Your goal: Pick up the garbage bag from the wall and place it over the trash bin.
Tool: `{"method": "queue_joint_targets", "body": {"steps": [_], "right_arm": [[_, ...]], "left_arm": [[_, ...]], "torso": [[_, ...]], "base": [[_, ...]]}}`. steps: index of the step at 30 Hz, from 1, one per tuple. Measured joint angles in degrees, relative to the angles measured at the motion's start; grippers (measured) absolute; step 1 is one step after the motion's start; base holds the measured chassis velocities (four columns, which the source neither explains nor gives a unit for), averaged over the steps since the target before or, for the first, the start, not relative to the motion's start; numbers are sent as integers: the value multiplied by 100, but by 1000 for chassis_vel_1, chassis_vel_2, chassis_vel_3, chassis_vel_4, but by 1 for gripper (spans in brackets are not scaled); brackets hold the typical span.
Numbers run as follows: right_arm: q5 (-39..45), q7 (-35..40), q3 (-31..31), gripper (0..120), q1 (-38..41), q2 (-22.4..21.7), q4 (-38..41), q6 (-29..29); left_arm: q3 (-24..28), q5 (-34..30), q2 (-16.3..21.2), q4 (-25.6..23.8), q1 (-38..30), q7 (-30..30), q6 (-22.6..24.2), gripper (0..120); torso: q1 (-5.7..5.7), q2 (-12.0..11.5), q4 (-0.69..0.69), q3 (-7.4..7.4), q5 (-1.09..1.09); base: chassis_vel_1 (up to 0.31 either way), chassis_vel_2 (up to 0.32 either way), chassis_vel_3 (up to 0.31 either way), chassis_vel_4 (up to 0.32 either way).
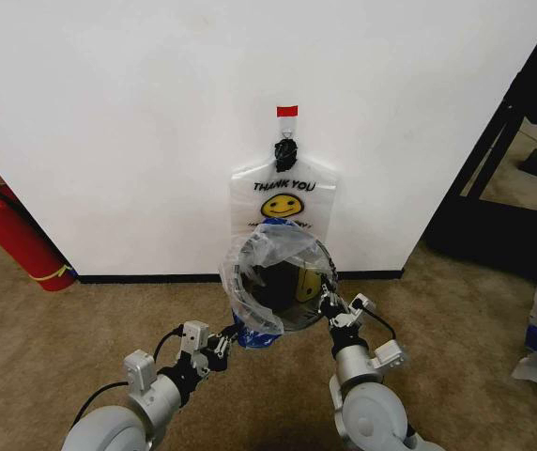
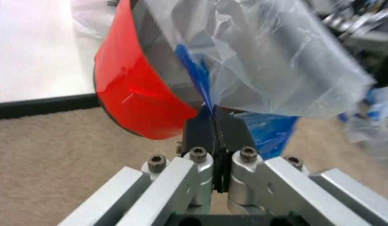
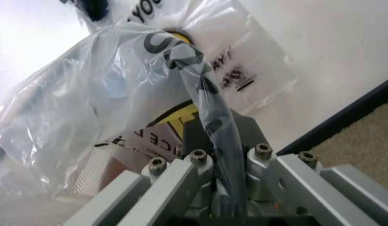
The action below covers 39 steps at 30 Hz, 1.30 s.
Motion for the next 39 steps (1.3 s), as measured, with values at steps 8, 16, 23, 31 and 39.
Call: {"method": "queue_joint_targets", "body": {"steps": [8, 16, 23, 31, 39], "right_arm": [[83, 87, -124, 1, -172, 18, 292, -118], [-2, 74, -167, 1, -243, 12, 246, -134], [22, 45, -106, 1, 62, 139, -33, -110], [141, 30, -30, 1, 210, 213, -217, -98], [141, -10, -92, 1, 130, 156, -164, -100]], "left_arm": [[156, 533, -100, 511, -253, -157, -464, 0], [149, 547, -81, 526, -184, -193, -602, 0], [55, 963, -40, 421, 78, 291, -360, 21], [-113, 1170, 35, 589, 129, 362, -264, 51], [-91, 985, 10, 603, -57, 281, -308, 80]], "torso": [[0, 0, 0, 0, -1], [0, 0, -1, 0, -1], [0, 0, 0, 0, 0], [0, 0, 0, 1, -1], [0, 0, 0, 0, -1]], "base": [[0, 0, 0, 0], [0, 0, 0, 0], [0, 0, 0, 0], [0, 0, 0, 0], [0, 0, 0, 0]]}}
